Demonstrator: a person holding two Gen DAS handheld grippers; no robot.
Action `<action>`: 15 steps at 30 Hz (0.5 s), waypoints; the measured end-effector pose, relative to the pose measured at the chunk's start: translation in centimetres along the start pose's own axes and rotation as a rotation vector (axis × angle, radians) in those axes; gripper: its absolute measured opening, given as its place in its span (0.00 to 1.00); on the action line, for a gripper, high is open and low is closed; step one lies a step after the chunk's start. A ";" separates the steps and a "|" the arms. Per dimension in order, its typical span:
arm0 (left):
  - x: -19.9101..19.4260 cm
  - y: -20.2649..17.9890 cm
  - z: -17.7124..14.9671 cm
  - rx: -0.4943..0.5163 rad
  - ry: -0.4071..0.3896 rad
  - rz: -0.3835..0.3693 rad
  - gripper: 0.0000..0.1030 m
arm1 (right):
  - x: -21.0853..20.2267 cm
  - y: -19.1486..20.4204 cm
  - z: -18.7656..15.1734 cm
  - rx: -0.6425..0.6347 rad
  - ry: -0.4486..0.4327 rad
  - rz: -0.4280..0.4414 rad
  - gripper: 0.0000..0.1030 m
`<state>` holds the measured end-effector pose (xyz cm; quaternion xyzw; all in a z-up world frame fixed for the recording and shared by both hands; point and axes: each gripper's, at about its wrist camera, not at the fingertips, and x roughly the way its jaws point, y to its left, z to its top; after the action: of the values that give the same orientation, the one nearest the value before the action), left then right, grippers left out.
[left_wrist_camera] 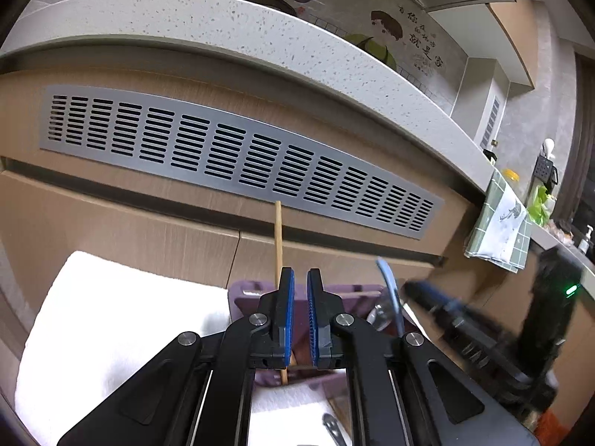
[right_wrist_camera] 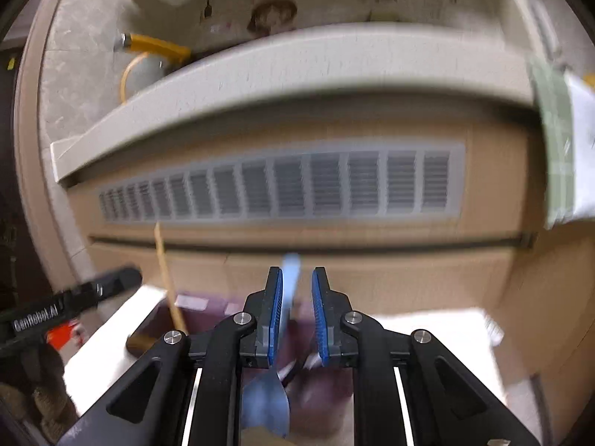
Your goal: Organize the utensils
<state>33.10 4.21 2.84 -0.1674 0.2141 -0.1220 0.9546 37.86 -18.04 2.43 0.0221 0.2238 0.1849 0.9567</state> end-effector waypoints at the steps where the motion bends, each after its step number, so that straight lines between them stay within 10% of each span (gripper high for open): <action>1: -0.4 -0.2 -0.1 0.009 -0.003 0.004 0.08 | 0.2 -0.1 -0.7 0.004 0.029 0.007 0.15; 15: -2.2 1.2 0.4 -0.006 -0.017 0.011 0.08 | 0.0 0.9 -1.0 -0.030 0.066 0.053 0.15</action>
<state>31.48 6.07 3.54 -0.1699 0.2071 -0.1148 0.9566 37.14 -17.23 1.63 0.0074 0.2518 0.2141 0.9438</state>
